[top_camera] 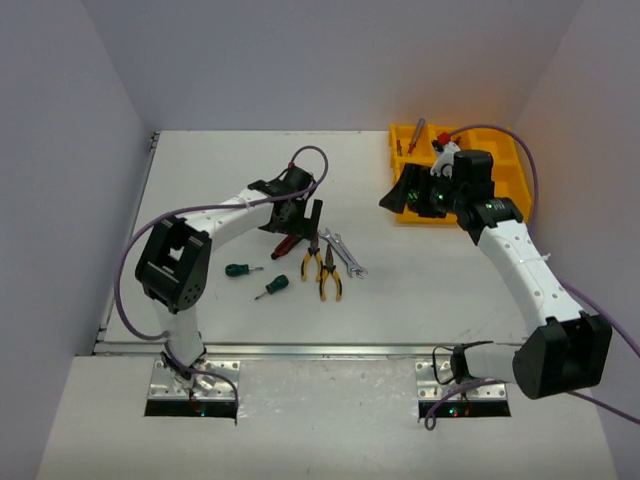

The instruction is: Sort the tools into containers

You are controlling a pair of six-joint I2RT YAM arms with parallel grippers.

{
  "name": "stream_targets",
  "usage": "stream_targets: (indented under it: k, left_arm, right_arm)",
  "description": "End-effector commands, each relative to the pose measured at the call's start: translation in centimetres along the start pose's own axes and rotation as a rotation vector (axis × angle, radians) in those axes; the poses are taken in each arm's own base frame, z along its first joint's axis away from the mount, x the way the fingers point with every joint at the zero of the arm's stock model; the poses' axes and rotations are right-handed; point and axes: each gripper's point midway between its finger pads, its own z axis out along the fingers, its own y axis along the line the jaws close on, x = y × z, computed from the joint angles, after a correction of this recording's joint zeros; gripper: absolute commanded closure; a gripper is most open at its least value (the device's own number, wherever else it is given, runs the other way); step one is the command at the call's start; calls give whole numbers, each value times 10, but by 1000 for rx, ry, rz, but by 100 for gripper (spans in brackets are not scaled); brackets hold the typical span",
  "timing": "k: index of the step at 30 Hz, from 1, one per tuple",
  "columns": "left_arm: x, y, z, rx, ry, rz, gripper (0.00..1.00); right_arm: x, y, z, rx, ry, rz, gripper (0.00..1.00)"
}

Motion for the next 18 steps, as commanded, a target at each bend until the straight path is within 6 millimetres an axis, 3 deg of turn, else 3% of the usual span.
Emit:
stream_targets:
  k: [1,7,12,16,18]
  left_arm:
    - [-19,-1,16,30,16,113,0]
    - [-6,15,43,96,123,102,0]
    - [10,23,59,98,192,76,3]
    - [23,29,74,42,232,46,22]
    - [26,30,79,26,237,31,39]
  right_arm:
    - [15,16,-17,-130,-23,-4,1]
    - [24,29,-33,-191,-33,-32,1]
    - [28,33,-33,-224,-34,-29,1]
    - [29,35,-31,-242,-35,-21,1]
    - [30,37,-31,-256,-30,-17,1]
